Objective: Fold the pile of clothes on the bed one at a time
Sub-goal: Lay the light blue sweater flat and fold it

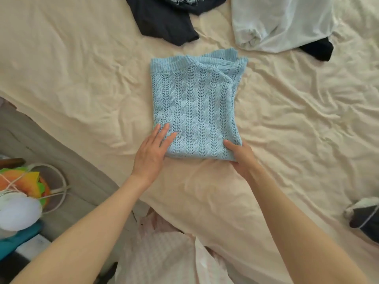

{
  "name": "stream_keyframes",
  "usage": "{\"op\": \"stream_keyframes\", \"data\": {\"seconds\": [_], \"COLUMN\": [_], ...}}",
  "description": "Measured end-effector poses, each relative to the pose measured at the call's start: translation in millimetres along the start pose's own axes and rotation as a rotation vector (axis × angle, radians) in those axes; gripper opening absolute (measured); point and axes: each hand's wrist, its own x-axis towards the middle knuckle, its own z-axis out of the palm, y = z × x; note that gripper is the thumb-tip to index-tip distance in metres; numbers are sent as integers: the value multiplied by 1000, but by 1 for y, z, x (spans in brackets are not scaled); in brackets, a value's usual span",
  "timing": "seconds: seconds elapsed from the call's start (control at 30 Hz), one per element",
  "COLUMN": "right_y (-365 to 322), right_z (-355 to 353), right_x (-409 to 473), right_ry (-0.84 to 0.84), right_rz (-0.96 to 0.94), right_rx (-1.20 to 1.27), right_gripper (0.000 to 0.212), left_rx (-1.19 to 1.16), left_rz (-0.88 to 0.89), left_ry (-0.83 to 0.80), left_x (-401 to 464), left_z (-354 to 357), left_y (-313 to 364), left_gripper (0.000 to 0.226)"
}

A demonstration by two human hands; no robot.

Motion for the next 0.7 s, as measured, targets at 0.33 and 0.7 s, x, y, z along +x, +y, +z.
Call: {"op": "stream_keyframes", "data": {"seconds": [0.33, 0.7], "right_y": [8, -79], "right_z": [-48, 6], "right_x": [-80, -42], "right_ry": [-128, 56], "right_rz": [399, 155], "right_rx": [-13, 79], "right_gripper": [18, 38], "left_rx": [-527, -669], "left_rz": [-342, -583], "left_ry": [-257, 33], "left_x": [-63, 54], "left_z": [-38, -51], "left_y": [-1, -25], "left_gripper": [52, 26]}}
